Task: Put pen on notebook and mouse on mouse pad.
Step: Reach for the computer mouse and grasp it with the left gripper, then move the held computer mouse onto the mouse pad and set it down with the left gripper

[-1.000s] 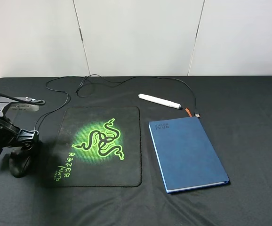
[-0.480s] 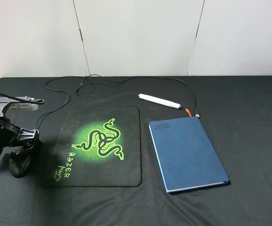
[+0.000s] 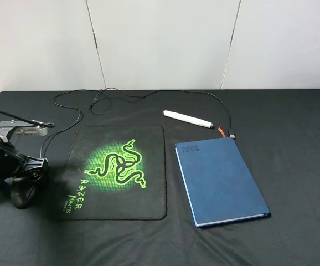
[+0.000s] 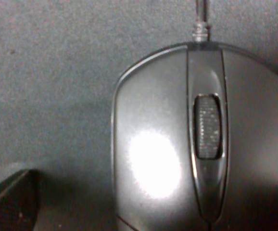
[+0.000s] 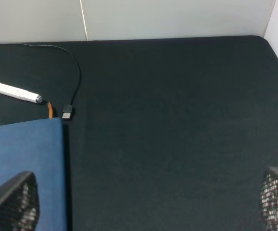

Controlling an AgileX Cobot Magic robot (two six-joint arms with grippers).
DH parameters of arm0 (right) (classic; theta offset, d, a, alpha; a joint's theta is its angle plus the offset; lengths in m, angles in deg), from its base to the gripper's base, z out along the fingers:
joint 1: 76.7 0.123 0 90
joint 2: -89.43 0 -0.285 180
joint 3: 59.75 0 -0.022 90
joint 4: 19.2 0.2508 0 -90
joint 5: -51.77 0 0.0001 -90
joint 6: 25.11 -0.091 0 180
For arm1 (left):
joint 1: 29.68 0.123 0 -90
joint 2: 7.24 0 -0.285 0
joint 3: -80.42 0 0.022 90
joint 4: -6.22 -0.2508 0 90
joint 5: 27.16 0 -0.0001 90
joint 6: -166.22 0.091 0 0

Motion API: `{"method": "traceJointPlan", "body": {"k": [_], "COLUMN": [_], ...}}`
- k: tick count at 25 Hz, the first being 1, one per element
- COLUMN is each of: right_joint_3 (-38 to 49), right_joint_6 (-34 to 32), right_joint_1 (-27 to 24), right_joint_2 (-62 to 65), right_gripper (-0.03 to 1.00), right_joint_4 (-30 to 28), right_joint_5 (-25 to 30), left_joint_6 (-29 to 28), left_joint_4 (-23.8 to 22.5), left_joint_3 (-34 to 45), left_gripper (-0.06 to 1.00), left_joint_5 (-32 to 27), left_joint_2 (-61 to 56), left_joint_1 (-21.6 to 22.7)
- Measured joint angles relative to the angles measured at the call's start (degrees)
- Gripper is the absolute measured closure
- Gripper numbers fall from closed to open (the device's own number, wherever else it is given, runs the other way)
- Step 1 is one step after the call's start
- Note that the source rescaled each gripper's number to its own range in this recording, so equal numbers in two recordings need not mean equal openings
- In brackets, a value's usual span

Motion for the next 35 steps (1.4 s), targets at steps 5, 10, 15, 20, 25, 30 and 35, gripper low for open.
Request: {"method": "traceJointPlan", "body": {"k": [5,10,15,20,25,30,35], "right_joint_3": [0.00,0.00,0.00,0.00,0.00,0.00,0.00], "right_joint_6": [0.00,0.00,0.00,0.00,0.00,0.00,0.00], "right_joint_1": [0.00,0.00,0.00,0.00,0.00,0.00,0.00], "right_joint_2": [0.00,0.00,0.00,0.00,0.00,0.00,0.00], "right_gripper": [-0.03,-0.03,-0.03,-0.03,-0.03,-0.03,-0.03], "right_joint_4": [0.00,0.00,0.00,0.00,0.00,0.00,0.00], "right_joint_5": [0.00,0.00,0.00,0.00,0.00,0.00,0.00], "left_joint_6": [0.00,0.00,0.00,0.00,0.00,0.00,0.00], "left_joint_4": [0.22,0.17,0.17,0.17,0.17,0.27,0.30], "left_joint_3": [0.00,0.00,-0.05,-0.05,-0.34,-3.60,-5.54], "left_gripper": [0.47,0.94,0.94,0.94,0.94,0.94,0.94], "left_joint_5": [0.00,0.00,0.00,0.00,-1.00,-9.46,-15.10], "left_joint_2": [0.00,0.00,0.00,0.00,0.00,-0.08,-4.20], "left_joint_1": [0.00,0.00,0.00,0.00,0.00,0.00,0.00]}}
